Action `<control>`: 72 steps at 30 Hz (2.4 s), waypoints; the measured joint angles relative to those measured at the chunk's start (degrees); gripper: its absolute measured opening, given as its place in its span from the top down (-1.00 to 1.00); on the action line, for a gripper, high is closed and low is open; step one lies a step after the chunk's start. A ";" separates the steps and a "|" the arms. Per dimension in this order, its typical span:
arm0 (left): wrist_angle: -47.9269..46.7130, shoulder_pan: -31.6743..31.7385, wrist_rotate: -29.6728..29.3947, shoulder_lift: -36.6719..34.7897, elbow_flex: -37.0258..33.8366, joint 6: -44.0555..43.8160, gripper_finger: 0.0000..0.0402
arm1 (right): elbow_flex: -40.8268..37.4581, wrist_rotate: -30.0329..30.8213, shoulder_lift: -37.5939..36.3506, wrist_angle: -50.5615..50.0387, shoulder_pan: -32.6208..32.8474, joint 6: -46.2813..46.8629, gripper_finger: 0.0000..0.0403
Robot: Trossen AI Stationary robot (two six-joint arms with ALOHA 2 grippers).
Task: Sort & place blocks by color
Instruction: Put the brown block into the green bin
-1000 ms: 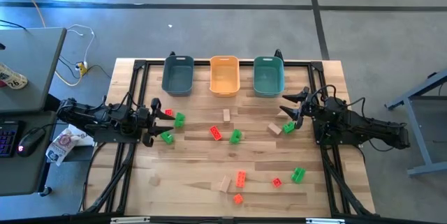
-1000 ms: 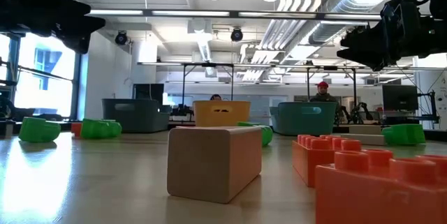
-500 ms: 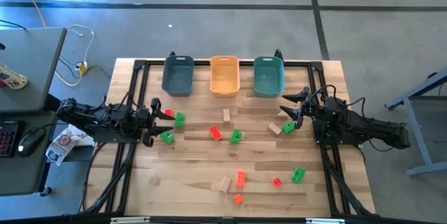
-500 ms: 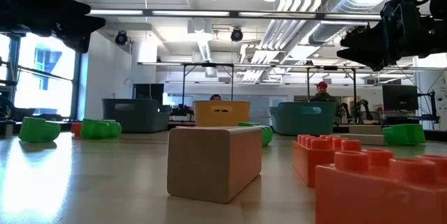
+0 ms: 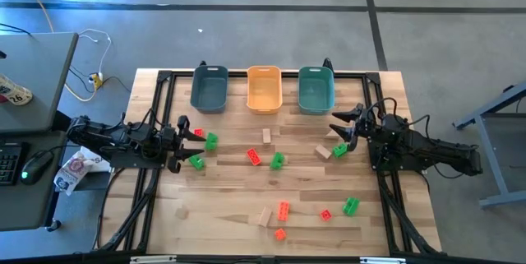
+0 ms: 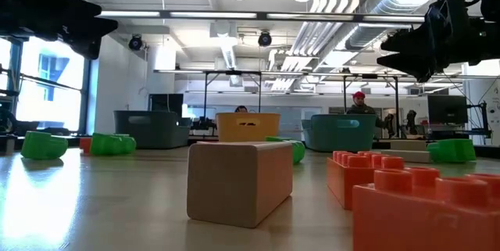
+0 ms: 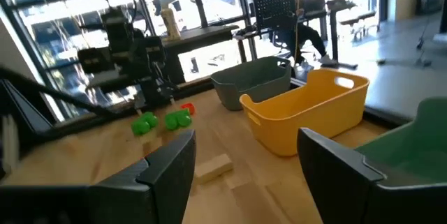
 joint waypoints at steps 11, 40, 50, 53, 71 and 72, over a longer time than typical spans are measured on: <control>0.20 0.02 -1.91 -0.01 0.01 -2.57 0.16 | 0.00 -0.07 0.01 0.41 0.02 4.84 -0.17; 0.74 0.02 -9.76 0.00 0.01 -6.62 0.16 | 34.81 -1.05 32.14 -39.40 0.02 17.81 -0.17; 0.98 0.02 -13.10 0.00 0.01 -7.22 0.16 | 37.67 -5.14 45.36 -40.14 3.28 21.27 -0.17; 0.98 0.02 -14.09 -0.02 0.01 -7.29 0.16 | 37.68 -5.03 48.54 -40.24 6.15 23.02 -0.17; 1.20 0.02 -18.19 -0.01 0.01 -7.26 0.16 | 37.68 6.99 66.60 -40.30 17.52 29.12 -0.17; 1.20 0.02 -18.22 -0.01 0.01 -7.19 0.16 | 37.68 7.47 67.30 -40.30 17.88 29.39 -0.17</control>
